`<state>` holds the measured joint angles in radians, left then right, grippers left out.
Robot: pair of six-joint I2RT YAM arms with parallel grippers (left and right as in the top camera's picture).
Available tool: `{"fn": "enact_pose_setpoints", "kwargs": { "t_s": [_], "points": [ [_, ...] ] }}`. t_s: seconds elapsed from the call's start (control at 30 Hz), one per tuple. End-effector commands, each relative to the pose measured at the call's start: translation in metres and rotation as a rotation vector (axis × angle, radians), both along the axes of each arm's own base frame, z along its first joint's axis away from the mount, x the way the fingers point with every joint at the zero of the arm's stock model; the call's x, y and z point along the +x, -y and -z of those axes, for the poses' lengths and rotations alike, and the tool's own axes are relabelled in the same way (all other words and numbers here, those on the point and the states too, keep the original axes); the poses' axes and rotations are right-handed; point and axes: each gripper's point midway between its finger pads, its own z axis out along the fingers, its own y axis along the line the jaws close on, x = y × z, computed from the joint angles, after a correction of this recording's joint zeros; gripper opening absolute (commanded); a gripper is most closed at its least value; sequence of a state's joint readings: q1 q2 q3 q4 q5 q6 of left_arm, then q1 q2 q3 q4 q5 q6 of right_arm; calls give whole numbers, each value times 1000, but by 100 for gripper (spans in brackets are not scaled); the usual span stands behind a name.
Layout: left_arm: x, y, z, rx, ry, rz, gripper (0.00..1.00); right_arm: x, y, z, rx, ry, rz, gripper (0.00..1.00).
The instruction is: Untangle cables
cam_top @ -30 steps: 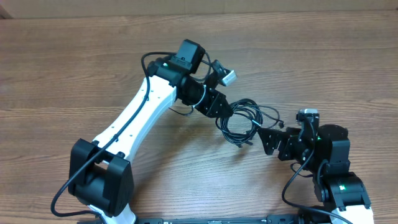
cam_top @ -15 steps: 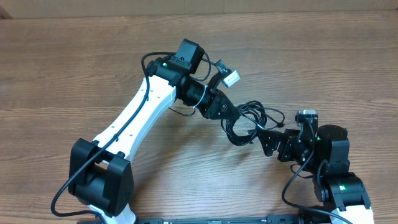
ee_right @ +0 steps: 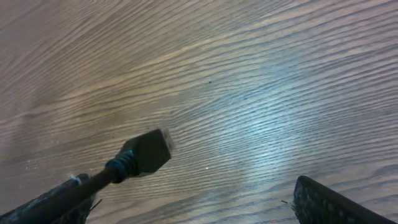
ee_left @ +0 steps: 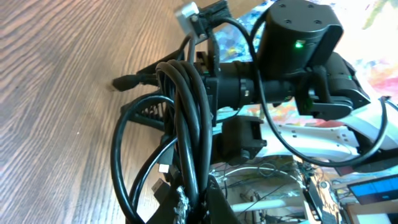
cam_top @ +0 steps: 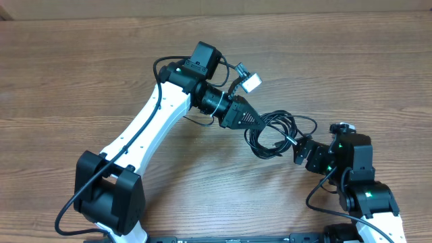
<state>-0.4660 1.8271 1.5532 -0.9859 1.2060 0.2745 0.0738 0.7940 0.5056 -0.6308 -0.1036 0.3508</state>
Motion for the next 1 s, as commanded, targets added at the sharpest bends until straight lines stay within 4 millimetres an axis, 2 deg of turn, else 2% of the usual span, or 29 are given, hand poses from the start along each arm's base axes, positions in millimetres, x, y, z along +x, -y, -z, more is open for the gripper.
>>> {"fn": "enact_pose_setpoints", "kwargs": {
  "t_s": [0.0,0.1,0.23,0.3,0.47,0.77,0.87,0.97],
  "points": [
    [34,-14,7,205,-60,-234,4,6,-4,-10,36,28,10,100],
    [59,-24,22,329,-123,-417,4,10,-17,-24,120,54,-11,100],
    [72,-22,18,321,-136,-482,4,17,-49,-55,262,138,-158,100],
    [77,-20,20,334,-130,-516,4,17,-59,-64,306,166,-210,100],
    [84,-20,22,361,-132,-578,4,19,-64,-71,356,176,-202,100],
    [85,-3,5,304,-40,-569,4,19,-73,-81,395,207,-258,100],
    [86,-1,3,323,1,-598,4,23,-79,-96,425,265,-289,100],
    [89,-1,-5,316,45,-623,4,29,-79,-107,494,279,-242,100]
  ]
}}
